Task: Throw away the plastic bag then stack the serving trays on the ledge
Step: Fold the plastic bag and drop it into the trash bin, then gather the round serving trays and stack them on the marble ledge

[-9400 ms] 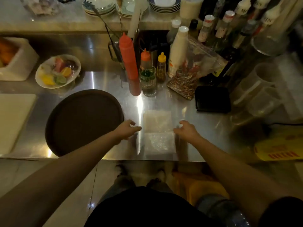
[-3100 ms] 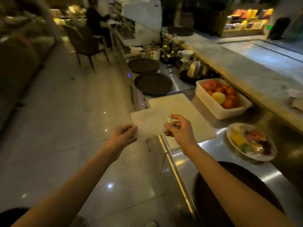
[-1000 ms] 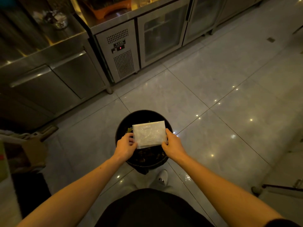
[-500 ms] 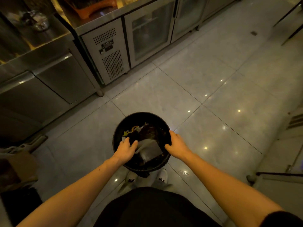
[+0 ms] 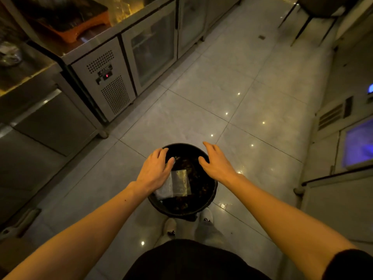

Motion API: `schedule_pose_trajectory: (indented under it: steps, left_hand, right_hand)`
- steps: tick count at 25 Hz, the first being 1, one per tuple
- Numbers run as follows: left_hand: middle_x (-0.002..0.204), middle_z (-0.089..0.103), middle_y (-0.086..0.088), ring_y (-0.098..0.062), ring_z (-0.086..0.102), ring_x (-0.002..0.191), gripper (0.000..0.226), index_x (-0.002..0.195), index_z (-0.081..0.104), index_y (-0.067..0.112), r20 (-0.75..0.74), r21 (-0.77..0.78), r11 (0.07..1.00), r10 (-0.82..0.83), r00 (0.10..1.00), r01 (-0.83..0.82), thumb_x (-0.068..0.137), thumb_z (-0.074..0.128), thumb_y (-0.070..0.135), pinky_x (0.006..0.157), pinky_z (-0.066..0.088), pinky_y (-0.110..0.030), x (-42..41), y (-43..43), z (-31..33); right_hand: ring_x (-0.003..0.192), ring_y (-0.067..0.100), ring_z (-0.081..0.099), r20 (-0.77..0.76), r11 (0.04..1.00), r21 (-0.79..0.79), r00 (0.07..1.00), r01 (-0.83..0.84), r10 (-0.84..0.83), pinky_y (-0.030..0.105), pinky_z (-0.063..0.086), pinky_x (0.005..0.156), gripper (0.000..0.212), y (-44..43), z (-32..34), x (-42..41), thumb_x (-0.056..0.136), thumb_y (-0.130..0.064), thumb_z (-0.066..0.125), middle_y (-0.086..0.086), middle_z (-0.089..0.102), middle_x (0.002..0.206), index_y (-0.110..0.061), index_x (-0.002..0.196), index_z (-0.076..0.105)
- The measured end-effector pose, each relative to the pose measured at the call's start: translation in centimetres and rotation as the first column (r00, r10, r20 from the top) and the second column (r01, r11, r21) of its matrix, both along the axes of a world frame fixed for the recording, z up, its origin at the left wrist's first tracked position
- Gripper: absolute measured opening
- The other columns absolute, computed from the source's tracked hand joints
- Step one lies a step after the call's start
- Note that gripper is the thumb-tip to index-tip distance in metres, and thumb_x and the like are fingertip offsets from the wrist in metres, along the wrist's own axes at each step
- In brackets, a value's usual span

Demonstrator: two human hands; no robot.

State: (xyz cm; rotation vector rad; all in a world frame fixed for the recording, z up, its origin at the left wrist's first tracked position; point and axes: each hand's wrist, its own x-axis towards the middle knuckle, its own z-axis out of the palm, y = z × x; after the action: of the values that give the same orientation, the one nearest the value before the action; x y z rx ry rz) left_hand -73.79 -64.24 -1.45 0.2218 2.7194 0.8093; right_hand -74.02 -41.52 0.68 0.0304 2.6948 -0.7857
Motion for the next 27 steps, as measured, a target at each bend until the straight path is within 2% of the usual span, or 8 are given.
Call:
schedule_pose_trajectory:
  steps: [7, 13, 16, 20, 23, 27]
  left_hand:
    - [0.14, 0.049, -0.015, -0.033, 0.047, 0.127, 0.054, 0.141, 0.042, 0.007, -0.174, -0.034, 0.975, -0.224, 0.959, 0.222, 0.101, 0.034, 0.042, 0.104, 0.04, -0.044, -2.4, 4.3, 2.6]
    - [0.143, 0.048, -0.016, -0.035, 0.047, 0.129, 0.053, 0.141, 0.042, 0.007, -0.3, -0.068, 0.889, -0.45, 0.841, 0.452, 0.1, 0.033, 0.041, 0.107, 0.037, -0.045, -1.5, 14.7, 6.2]
    - [0.144, 0.047, -0.017, -0.036, 0.046, 0.13, 0.053, 0.142, 0.042, 0.008, -0.354, -0.079, 0.822, -0.552, 0.755, 0.564, 0.1, 0.035, 0.04, 0.107, 0.036, -0.046, 1.1, 21.6, 7.8]
    - [0.148, 0.043, -0.016, -0.035, 0.043, 0.134, 0.055, 0.145, 0.038, 0.009, -0.399, -0.074, 0.704, -0.67, 0.626, 0.706, 0.1, 0.035, 0.04, 0.109, 0.034, -0.044, 6.9, 32.6, 9.7]
    - [0.147, 0.045, -0.016, -0.035, 0.043, 0.134, 0.057, 0.144, 0.041, 0.009, -0.429, -0.07, 0.579, -0.752, 0.5, 0.812, 0.099, 0.033, 0.042, 0.109, 0.033, -0.044, 14.1, 41.1, 10.8]
    - [0.145, 0.046, -0.013, -0.034, 0.045, 0.131, 0.062, 0.143, 0.041, 0.011, -0.424, -0.086, 0.383, -0.85, 0.314, 0.92, 0.095, 0.028, 0.048, 0.107, 0.034, -0.044, 25.1, 50.4, 10.9]
  right_hand:
    - [0.131, 0.032, 0.04, -0.189, 0.98, 0.114, 0.972, 0.161, -0.138, 0.044, 0.04, 0.105, 0.057, 2.9, 3.5, 2.4, 0.099, -0.038, 0.044, 0.012, 0.039, 0.147, -0.017, 0.15, 0.03]
    - [0.125, 0.034, 0.046, -0.362, 0.887, 0.208, 0.875, 0.412, -0.321, 0.043, 0.041, 0.102, 0.054, 11.3, 6.6, 8.8, 0.096, -0.036, 0.047, 0.013, 0.045, 0.143, -0.017, 0.146, 0.038]
    - [0.123, 0.034, 0.047, -0.417, 0.802, 0.211, 0.794, 0.558, -0.443, 0.044, 0.042, 0.1, 0.058, 16.5, 8.0, 13.7, 0.094, -0.037, 0.049, 0.014, 0.048, 0.14, -0.016, 0.147, 0.037]
    - [0.124, 0.039, 0.048, -0.466, 0.659, 0.11, 0.625, 0.744, -0.627, 0.049, 0.044, 0.1, 0.061, 24.5, 9.8, 23.5, 0.092, -0.035, 0.05, 0.017, 0.047, 0.14, -0.012, 0.146, 0.037]
    - [0.127, 0.036, 0.046, -0.514, 0.5, 0.12, 0.485, 0.857, -0.708, 0.05, 0.043, 0.101, 0.058, 29.8, 10.7, 33.3, 0.095, -0.032, 0.051, 0.017, 0.046, 0.143, -0.012, 0.147, 0.035]
    - [0.125, 0.033, 0.048, -0.552, 0.32, 0.049, 0.293, 0.946, -0.781, 0.047, 0.047, 0.097, 0.057, 34.3, 10.6, 46.0, 0.096, -0.032, 0.052, 0.015, 0.047, 0.14, -0.013, 0.147, 0.034]
